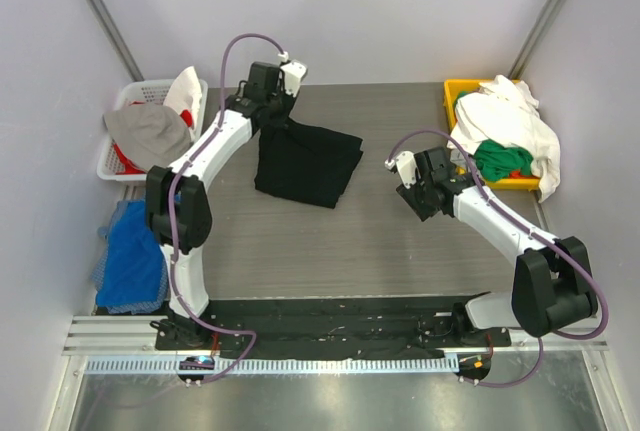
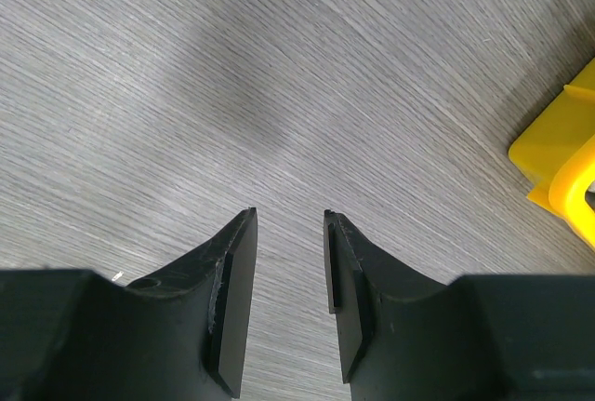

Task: Fold and stack the t-shirts
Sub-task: Smooth out wrinkles on the folded tshirt

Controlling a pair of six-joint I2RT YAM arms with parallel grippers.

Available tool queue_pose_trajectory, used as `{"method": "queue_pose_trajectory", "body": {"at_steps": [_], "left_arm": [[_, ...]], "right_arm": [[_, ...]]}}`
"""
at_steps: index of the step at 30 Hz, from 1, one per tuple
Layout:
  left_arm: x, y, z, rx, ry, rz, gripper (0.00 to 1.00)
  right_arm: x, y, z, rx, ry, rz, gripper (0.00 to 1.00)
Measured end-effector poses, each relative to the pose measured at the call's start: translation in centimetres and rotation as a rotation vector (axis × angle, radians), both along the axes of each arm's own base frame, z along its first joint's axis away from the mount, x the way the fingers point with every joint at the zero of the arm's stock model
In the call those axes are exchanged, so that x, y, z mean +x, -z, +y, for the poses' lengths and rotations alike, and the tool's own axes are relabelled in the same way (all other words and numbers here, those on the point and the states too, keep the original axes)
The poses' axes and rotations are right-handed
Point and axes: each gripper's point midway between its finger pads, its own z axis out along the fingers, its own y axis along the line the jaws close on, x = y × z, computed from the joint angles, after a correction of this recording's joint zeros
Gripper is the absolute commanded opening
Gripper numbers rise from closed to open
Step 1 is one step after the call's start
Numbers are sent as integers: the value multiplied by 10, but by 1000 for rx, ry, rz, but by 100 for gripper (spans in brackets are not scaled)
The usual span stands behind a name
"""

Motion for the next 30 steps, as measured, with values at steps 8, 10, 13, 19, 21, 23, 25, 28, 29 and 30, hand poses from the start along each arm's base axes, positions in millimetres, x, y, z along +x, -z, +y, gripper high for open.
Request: {"method": "queue_pose_trajectory", "body": {"at_steps": [8, 10, 13, 19, 21, 23, 25, 28, 29, 30], "left_arm": [[3, 14, 17, 4, -31, 6, 0], [1, 20, 20, 11, -35, 17, 0], [2, 20, 21, 12, -39, 14, 0], [7, 18, 26, 18, -57, -3, 0], [8, 18, 30, 19, -65, -5, 0], [10, 17, 34, 18, -74, -8, 0], [12, 17, 41, 18, -86, -9, 0], [15, 18, 49, 19, -101, -8, 0], [16, 19, 50, 20, -103, -7, 0], [16, 20, 50, 20, -104, -7, 0]], "right_arm": [[0, 1, 0, -1, 0, 1, 42], [1, 1, 0, 0, 0, -2, 42], [7, 2, 2, 0, 0, -2, 42], [53, -5, 20, 19, -7, -18, 42], [64, -9, 26, 32, -10, -35, 42], [69, -9, 29, 39, -13, -43, 42], [71, -8, 31, 44, -18, -45, 42], [75, -2, 36, 55, -19, -38, 42], [77, 1, 39, 58, -19, -31, 42], [80, 3, 42, 61, -17, -27, 42]]}}
